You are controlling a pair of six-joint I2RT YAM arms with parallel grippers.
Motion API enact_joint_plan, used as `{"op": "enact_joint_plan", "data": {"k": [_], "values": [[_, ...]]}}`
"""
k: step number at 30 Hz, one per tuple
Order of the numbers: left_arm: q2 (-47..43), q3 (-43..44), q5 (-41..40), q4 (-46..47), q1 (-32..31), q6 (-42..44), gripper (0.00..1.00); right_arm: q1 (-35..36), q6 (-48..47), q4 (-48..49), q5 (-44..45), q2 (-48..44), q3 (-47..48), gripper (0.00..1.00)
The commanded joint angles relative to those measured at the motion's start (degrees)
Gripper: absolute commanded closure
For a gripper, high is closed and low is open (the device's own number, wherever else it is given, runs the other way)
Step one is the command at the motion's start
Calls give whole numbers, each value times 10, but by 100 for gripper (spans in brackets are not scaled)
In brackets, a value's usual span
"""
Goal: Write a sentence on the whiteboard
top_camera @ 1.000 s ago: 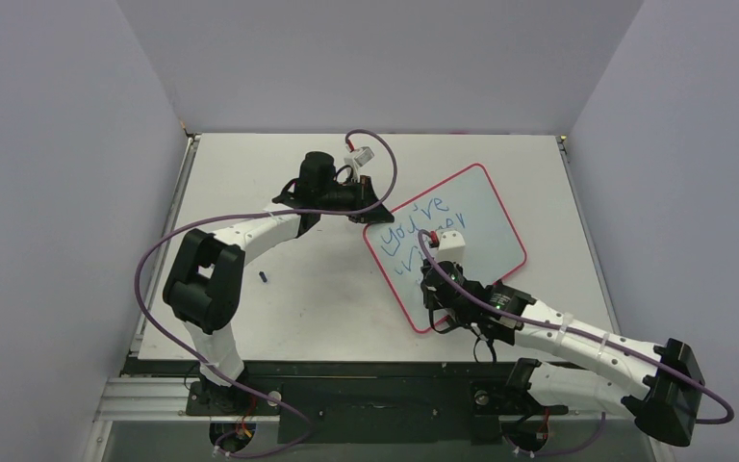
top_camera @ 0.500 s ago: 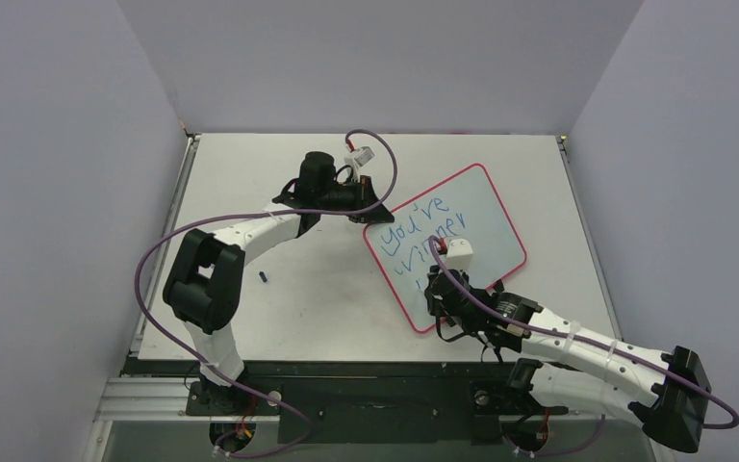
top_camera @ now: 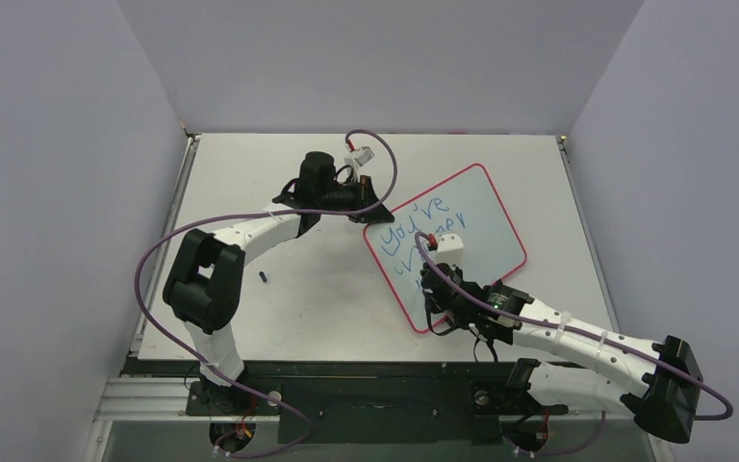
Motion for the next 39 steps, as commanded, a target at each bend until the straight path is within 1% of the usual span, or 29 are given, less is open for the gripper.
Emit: {"op": "enact_joint_plan", "data": {"k": [1, 13, 22, 28, 39], "values": [[-25, 5, 31, 26, -21, 29, 100, -9, -20, 14, 18, 24, 27, 100], [-24, 4, 31, 25, -23, 31, 100, -45, -41, 31, 2, 37, 52, 100], [-24, 4, 32, 25, -24, 32, 100, -55, -44, 45, -5, 41, 55, 100], [-24, 5, 32, 25, -24, 32, 100, -61, -41, 46, -4, 35, 39, 100], [-25, 3, 32, 25, -27, 32, 100, -61, -14, 40, -4, -4, -16, 100]]}}
